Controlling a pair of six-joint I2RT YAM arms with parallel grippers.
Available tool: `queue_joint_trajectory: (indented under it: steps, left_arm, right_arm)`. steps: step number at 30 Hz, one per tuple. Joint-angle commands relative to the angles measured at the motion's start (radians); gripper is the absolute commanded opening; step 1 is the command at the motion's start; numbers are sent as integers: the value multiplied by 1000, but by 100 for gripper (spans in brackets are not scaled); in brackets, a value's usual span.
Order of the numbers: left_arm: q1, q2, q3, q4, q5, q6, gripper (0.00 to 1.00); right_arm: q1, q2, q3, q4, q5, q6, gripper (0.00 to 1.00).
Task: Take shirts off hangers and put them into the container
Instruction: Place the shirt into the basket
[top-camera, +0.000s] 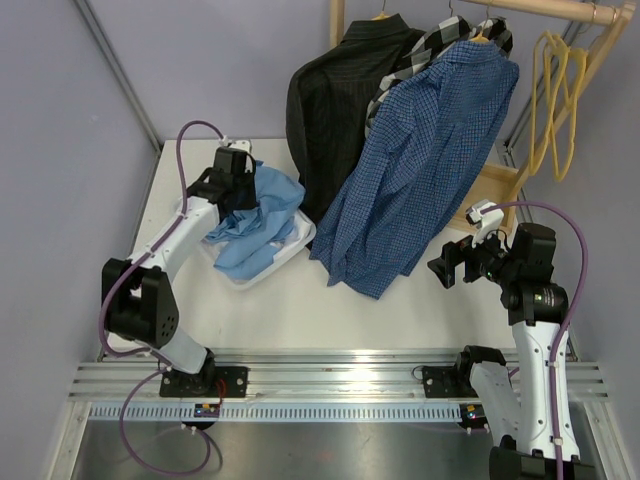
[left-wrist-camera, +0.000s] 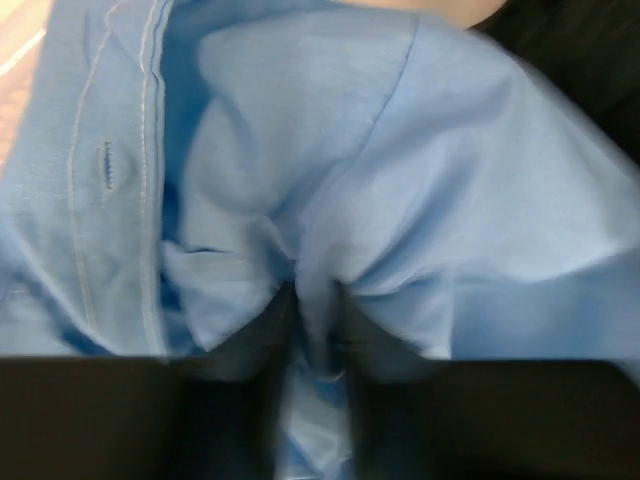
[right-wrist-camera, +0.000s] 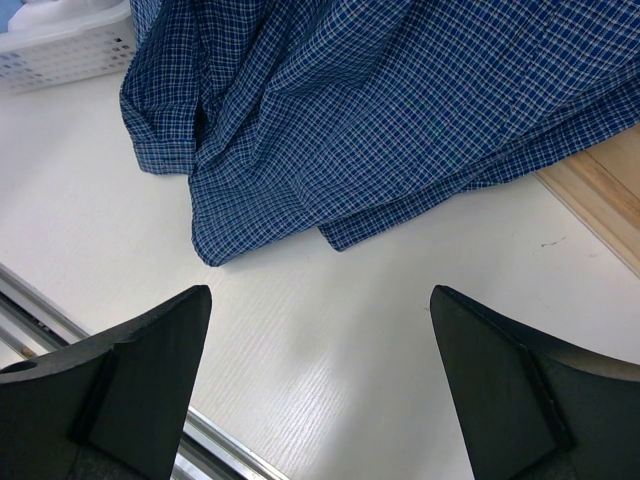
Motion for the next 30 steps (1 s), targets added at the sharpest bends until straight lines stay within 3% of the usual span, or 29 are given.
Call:
queue_joint_trajectory:
  steps: [1, 9, 17, 23, 26, 27, 30]
  left_arm:
    - [8, -74, -65, 20, -159, 36, 0]
    - [77, -105, -164, -40, -212, 66, 0]
    - [75, 206, -55, -122, 58, 95, 0]
    - [80, 218, -63, -119, 118, 107, 2]
    - [87, 145, -70, -105, 148, 96, 21]
    - [87, 95, -76, -102, 161, 93, 42]
    - [89, -49, -104, -80, 167, 83, 77]
  right_arm:
    - [-7, -5, 0, 22, 4, -12, 99]
    - [-7, -5, 0, 22, -1, -14, 99]
    - [-9, -6, -1, 22, 2, -12, 100]
    - [-12, -8, 0, 25, 2, -11, 99]
    - [-12, -11, 3, 25, -9, -12, 99]
    - [-12, -11, 8, 22, -21, -12, 100]
    - [-12, 6, 70, -39, -54, -45, 99]
